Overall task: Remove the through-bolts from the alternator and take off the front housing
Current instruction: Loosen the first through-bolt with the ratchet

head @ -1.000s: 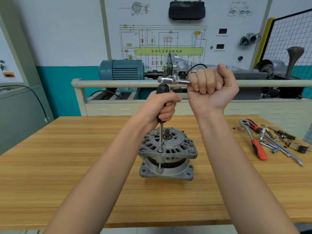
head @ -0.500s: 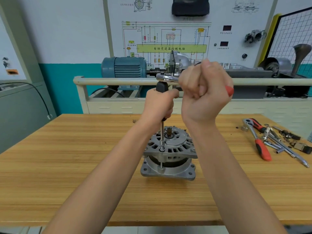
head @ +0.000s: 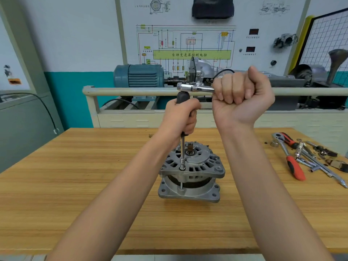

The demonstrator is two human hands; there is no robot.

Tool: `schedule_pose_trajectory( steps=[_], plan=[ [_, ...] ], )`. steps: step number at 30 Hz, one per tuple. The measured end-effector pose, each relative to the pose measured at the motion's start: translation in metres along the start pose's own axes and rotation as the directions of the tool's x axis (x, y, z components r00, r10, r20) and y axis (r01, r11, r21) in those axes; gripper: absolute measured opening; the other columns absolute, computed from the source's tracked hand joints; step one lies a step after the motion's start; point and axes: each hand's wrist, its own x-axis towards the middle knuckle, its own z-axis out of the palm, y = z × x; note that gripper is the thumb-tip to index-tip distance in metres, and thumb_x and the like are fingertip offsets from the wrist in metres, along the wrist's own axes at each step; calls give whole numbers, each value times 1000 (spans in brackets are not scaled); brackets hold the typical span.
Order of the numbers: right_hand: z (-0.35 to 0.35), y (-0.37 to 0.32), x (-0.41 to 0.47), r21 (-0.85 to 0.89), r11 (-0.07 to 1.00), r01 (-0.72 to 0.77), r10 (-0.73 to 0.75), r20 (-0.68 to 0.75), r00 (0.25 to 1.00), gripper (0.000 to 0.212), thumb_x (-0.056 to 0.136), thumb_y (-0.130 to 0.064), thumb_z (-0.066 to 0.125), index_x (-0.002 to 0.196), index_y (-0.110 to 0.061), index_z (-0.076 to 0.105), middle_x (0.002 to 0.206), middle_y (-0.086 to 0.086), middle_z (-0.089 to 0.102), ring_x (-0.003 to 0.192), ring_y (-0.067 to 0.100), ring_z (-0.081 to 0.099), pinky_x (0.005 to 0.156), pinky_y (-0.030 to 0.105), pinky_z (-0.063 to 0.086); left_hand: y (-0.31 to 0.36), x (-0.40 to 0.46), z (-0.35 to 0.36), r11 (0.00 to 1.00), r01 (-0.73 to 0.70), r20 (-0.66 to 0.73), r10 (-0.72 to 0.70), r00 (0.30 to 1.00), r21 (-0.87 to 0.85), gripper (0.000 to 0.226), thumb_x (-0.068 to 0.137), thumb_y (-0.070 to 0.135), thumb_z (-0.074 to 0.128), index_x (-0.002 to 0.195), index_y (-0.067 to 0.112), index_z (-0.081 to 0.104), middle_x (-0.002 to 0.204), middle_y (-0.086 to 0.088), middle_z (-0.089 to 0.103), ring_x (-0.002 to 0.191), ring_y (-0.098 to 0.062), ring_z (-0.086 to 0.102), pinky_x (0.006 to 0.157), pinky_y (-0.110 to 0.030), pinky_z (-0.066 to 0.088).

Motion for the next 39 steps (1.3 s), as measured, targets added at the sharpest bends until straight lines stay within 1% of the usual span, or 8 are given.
schedule_pose_trajectory(
  steps=[7,10,15,19,25,31,35,39],
  plan=[
    [21,28,-25,-459,771,441,-324,314,893,36,80,-9,51,48,-23,41,41,-7,33,38,10,27,49,26,22,-2,0,10,996,-34,-258,53,965,78,37,85,-1,52,59,15,31,48,1,26,34,-9,22,37,-15,19],
    [20,23,-20,-381,853,357,-258,287,923,46,81,-1,46,42,-22,40,37,-7,30,36,9,25,48,25,20,1,-2,3,999,-19,-146,24,989,34,38,85,-2,52,59,17,32,42,5,26,35,-10,20,37,-17,19],
    [9,3,-2,-48,999,-25,31,108,994,54,84,-10,38,31,-19,34,30,-6,25,36,12,13,41,22,20,11,-6,-16,999,-8,161,2,987,31,37,83,3,58,51,15,43,42,2,32,38,-14,27,41,-20,26],
    [3,-2,7,173,976,-131,142,-52,988,51,82,-12,39,32,-16,32,30,-3,22,39,13,7,39,20,17,14,-6,-11,999,-43,168,44,985,-8,44,86,0,55,48,16,41,38,4,30,32,-10,25,38,-18,22],
    [13,7,-8,-105,993,48,-41,65,997,53,84,-6,40,34,-19,33,32,-5,24,37,14,12,42,24,20,11,-4,-1,998,-65,-65,66,996,24,46,86,-3,51,52,19,31,38,6,24,32,-9,17,37,-16,16],
    [26,29,-28,-430,819,381,-286,270,919,40,80,-5,51,47,-23,38,41,-6,33,38,10,27,49,27,22,7,-2,10,994,-92,-305,103,947,50,42,85,2,54,55,19,31,38,9,27,33,-8,21,36,-15,18],
    [24,23,-21,-374,873,314,-231,251,940,49,81,1,40,39,-23,43,36,-7,31,35,9,25,47,26,18,8,-2,7,996,-74,-242,83,967,46,40,83,-1,54,57,19,31,39,8,26,33,-8,19,36,-16,18],
    [13,6,-5,-137,989,57,-41,117,992,52,82,-6,40,32,-20,36,31,-6,26,35,11,14,42,23,18,13,-5,-4,997,-54,-54,57,997,52,43,84,-3,57,52,17,39,40,4,31,35,-11,24,38,-18,22]
  ],
)
